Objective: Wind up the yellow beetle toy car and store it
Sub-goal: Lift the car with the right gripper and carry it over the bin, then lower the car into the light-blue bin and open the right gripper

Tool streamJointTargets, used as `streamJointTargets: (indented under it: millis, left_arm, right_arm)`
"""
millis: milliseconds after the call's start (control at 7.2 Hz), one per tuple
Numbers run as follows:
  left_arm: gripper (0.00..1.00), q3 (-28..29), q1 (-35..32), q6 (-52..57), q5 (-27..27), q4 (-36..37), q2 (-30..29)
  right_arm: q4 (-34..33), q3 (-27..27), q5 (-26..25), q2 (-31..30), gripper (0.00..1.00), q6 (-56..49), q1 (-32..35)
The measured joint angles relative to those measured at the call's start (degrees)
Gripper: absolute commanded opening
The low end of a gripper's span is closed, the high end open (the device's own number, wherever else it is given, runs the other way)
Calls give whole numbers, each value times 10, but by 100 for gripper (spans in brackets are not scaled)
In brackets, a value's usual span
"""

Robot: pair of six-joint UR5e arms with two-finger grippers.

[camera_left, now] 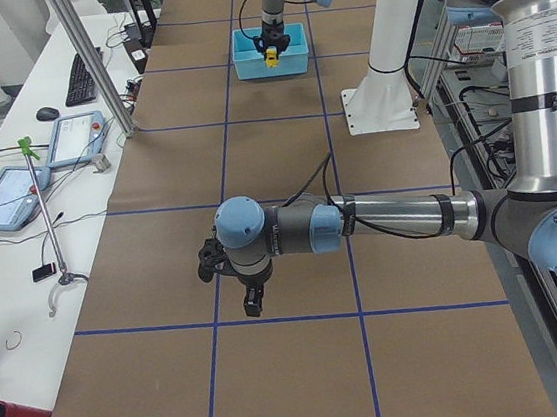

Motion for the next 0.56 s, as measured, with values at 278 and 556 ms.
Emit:
streamJointTargets:
  millis: [278, 556]
  left_arm:
    - [100, 0, 0, 0, 0, 0, 0]
    - [100, 0, 0, 0, 0, 0, 0]
  right_arm:
    - [-31, 66, 18, -74, 0, -106, 71]
    - [60, 74, 25, -189, 0, -157, 96]
